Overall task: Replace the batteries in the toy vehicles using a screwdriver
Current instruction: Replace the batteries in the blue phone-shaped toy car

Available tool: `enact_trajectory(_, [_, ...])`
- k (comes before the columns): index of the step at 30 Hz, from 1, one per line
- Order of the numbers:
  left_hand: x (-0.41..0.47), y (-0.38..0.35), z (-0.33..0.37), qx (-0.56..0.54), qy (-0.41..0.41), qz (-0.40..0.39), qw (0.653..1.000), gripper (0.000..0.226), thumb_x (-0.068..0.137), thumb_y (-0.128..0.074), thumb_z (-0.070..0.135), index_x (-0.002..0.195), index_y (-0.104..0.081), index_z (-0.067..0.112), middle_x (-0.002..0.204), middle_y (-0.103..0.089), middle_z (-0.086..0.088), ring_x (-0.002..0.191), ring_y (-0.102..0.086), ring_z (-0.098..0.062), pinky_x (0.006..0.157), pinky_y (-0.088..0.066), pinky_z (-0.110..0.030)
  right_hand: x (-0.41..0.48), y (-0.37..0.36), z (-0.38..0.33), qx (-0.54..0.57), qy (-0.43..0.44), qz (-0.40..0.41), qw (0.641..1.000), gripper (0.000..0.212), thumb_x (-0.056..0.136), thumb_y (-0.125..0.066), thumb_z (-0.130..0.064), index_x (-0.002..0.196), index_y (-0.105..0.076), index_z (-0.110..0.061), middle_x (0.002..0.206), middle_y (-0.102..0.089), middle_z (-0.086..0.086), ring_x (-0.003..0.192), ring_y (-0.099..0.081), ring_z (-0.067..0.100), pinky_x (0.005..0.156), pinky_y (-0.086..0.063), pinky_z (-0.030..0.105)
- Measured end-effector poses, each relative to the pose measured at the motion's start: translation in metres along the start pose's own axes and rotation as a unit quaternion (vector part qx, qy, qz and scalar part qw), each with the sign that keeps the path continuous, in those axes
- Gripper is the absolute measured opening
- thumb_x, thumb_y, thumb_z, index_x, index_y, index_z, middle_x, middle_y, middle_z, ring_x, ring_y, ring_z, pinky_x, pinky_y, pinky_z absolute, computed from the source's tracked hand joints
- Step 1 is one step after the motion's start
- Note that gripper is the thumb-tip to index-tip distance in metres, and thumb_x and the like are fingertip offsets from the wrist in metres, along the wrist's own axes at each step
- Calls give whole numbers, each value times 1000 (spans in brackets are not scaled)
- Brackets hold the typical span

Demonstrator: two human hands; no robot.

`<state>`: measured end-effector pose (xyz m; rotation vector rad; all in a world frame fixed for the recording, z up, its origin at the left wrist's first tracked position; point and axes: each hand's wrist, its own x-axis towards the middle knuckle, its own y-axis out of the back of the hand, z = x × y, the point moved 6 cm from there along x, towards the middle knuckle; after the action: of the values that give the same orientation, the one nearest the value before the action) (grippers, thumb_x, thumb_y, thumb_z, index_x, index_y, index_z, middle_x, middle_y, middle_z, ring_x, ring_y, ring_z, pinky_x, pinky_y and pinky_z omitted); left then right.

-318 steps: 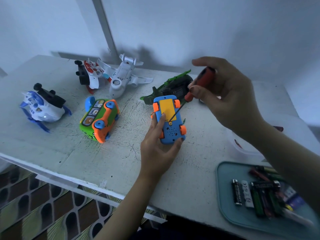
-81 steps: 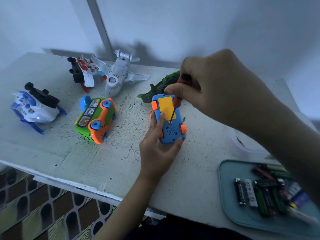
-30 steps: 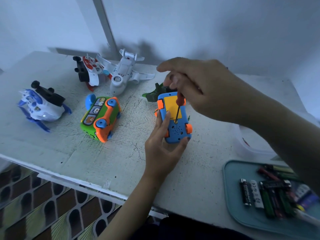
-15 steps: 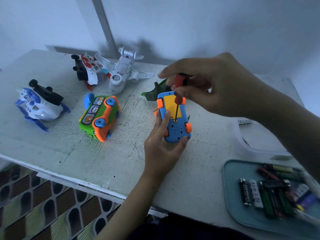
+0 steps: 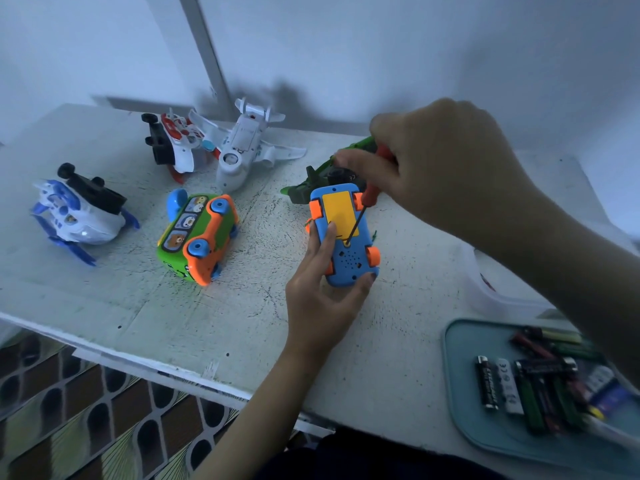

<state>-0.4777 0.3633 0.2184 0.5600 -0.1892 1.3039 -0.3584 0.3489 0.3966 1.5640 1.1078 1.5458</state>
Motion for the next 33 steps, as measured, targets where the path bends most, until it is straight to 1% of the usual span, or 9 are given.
enact_trajectory(5, [1,1,0,-1,-14,2,1000,76,78,-69,39,143,-35,17,150,-37,-11,143,-29,-19,105,-42,-25,1,-10,7,156,-20,-52,986,37,99,-31,-37,106,-54,-9,82,-64,7,69,-57,20,66,-48,39])
enact_trajectory(8, [1,1,-1,-10,-9,-1,1000,75,78,-69,39,142,-38,16,150,-37,-11,144,-27,-16,105,-42,-24,2,-5,7,210,24,-72,975,39,95,-44,-25,131,-55,-14,103,-65,2,89,-59,8,80,-47,20])
enact_trajectory(10, [1,0,-1,-7,-5,-5,1000,76,78,-69,40,142,-37,16,149,-39,-15,144,-26,-12,104,-41,-20,0,3,8,255,46,-40,965,36,90,-59,-23,126,-62,-16,95,-71,-5,85,-63,-2,75,-46,9])
enact_trajectory(12, [1,0,-2,-2,-3,-7,1000,76,78,-68,41,143,-36,16,149,-40,-15,143,-25,-9,104,-39,-17,-3,6,7,260,61,-6,964,35,84,-67,-34,116,-68,-18,88,-73,-5,82,-66,0,75,-51,14])
enact_trajectory(16, [2,0,-3,-9,-4,-7,1000,76,78,-69,39,143,-39,11,149,-38,-12,144,-26,-12,104,-41,-19,-8,2,0,188,98,-27,977,47,87,-58,-33,129,-59,-13,104,-70,3,89,-66,14,81,-54,35])
enact_trajectory(22, [1,-1,-1,-15,-4,-9,1000,77,78,-69,38,143,-36,15,149,-36,-7,144,-24,-12,104,-41,-21,-10,4,0,221,110,-46,968,49,85,-59,-17,133,-56,-22,95,-73,-4,87,-67,12,80,-51,29])
enact_trajectory(26, [0,0,-2,-23,6,-4,1000,77,77,-69,41,143,-37,19,149,-33,4,145,-27,-17,104,-45,-29,-8,7,-1,174,109,-18,979,23,84,-60,-24,104,-69,-16,77,-70,-9,69,-65,10,67,-52,29])
enact_trajectory(29, [-1,0,-1,-31,2,2,1000,77,77,-70,39,143,-36,18,146,-30,17,145,-27,-22,105,-44,-31,-6,0,6,177,65,11,982,28,83,-57,-37,86,-67,-11,67,-67,-1,59,-62,17,61,-52,34])
enact_trajectory(33, [-1,-1,-4,-8,11,-5,1000,78,77,-69,43,143,-36,20,152,-35,-6,145,-27,-16,106,-44,-33,-6,-10,16,187,10,53,981,33,80,-54,-44,76,-64,-13,63,-64,5,58,-62,25,55,-53,41])
